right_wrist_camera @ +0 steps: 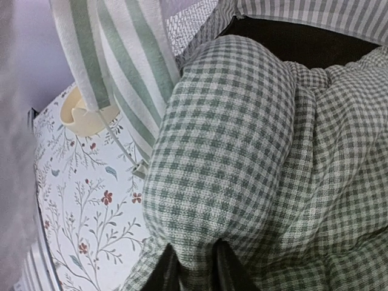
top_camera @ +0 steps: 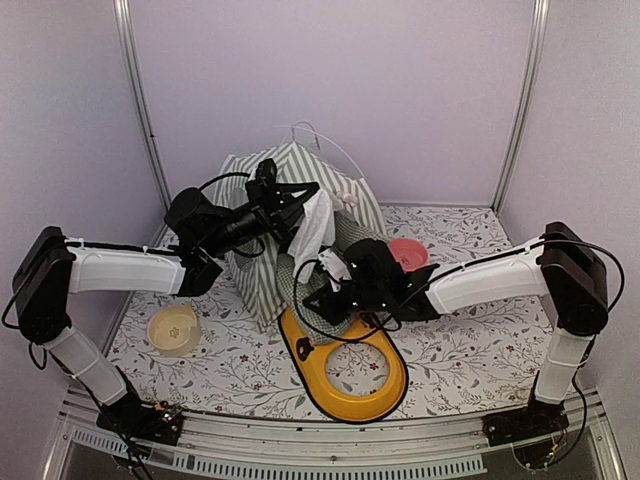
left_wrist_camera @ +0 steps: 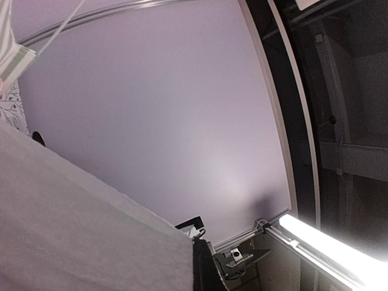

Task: Set up the pet tent
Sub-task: Place the cushion in the tent.

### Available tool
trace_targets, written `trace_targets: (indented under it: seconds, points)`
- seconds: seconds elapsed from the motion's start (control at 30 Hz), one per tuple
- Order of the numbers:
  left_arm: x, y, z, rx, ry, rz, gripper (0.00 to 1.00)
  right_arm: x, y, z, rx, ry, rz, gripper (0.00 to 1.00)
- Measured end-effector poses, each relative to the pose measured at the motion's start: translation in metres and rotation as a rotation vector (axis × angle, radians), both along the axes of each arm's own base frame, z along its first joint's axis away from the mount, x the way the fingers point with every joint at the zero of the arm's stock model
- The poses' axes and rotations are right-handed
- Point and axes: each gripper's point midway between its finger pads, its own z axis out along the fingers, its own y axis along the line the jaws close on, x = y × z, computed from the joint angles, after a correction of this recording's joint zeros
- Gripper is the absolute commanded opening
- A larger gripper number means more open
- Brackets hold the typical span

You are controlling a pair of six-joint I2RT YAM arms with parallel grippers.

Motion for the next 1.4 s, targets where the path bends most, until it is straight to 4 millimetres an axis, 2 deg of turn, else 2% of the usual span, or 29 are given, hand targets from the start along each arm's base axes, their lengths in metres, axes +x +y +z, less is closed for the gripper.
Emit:
trace_targets:
  seconds: [0.1,0.27,1.4]
  points:
    - [0.0,0.0,0.0,-0.002,0.005,-0.002,0.0,0.004,-0.001,0.002,0.009,0.015,-0.002,0.05]
    - [0.001,0.001,0.0,-0.003,0.008,-0.002,0.0,0.006,0.001,0.007,0.025,0.024,0.004,0.0]
    - [-0.001,0.004,-0.008,-0.001,0.015,-0.001,0.0,0.012,-0.003,0.009,0.042,0.06,0.001,0.0]
